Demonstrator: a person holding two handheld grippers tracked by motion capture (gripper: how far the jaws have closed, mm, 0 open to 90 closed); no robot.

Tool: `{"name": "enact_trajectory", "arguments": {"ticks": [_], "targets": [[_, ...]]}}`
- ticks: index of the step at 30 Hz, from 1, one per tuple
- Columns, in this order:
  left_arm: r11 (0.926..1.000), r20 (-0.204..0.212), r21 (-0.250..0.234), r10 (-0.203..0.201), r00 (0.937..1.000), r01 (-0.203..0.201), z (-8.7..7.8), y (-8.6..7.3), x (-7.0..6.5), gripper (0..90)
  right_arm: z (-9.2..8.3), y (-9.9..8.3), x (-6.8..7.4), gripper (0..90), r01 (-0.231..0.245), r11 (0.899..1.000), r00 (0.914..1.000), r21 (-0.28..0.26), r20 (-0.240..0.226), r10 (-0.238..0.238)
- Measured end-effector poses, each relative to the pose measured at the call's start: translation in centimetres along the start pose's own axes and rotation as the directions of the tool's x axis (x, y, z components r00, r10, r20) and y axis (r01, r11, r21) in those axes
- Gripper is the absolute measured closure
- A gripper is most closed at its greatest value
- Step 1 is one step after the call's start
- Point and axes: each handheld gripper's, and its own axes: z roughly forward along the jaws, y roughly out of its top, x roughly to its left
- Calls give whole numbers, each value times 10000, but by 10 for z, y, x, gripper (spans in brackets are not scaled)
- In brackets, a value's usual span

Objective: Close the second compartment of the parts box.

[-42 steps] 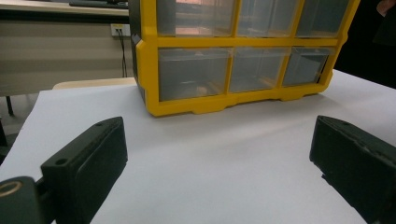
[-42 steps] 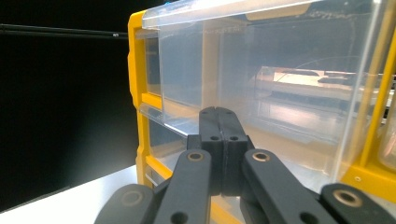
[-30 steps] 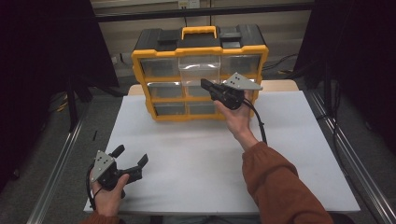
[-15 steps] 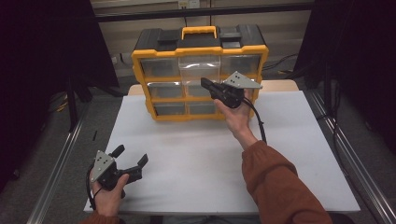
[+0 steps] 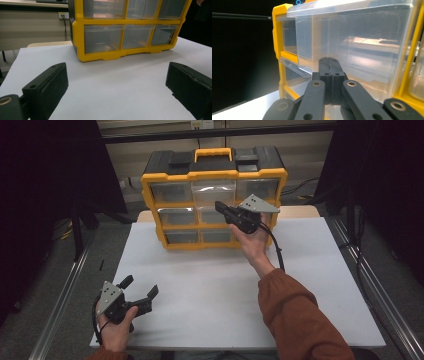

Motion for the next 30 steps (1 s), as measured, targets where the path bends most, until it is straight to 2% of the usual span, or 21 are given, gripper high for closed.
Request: {"name": "enact_trajectory", "arguments": {"ticks": [5,7,11,12,14,16,19,20,25,27,28,30], "targets": [[9998,-49,131,161,9999,-161,-1,0,0,45,2,0,-1,900,4,10000,10000,-2,46,-4],[10000,18,-19,-10,10000,10,0,0,0,44,2,0,-1,900,15,10000,10000,30,47,-15],[10000,-7,-33,-2,10000,2,0,0,0,44,4,1,-2,900,80,10000,9999,47,119,-80],[9998,0,132,161,9999,-161,-1,0,1,44,4,1,-2,900,80,10000,9999,40,143,-80],[9998,-46,105,175,9998,-174,-1,0,0,45,5,1,-3,900,61,10000,9999,43,152,-61],[10000,11,21,-5,10000,5,0,0,0,44,5,1,-4,900,64,10000,9998,22,166,-64],[10000,-48,16,-8,10000,8,0,0,0,44,5,1,-4,900,103,9999,9998,17,159,-104],[9998,17,136,133,9999,-134,-1,0,0,44,6,1,-4,900,83,10000,9998,25,196,-84],[9999,1,88,65,10000,-65,0,0,0,44,8,1,-5,900,91,10000,9996,35,248,-92],[9997,-107,109,227,9997,-225,-1,0,-1,45,9,1,-6,900,98,9999,9996,41,262,-99],[9995,-8,154,288,9996,-288,0,0,-1,44,9,1,-6,900,99,9999,9995,74,296,-101],[9999,35,43,134,9999,-134,1,0,-2,44,11,2,-7,900,91,9999,9994,61,340,-93]]}}
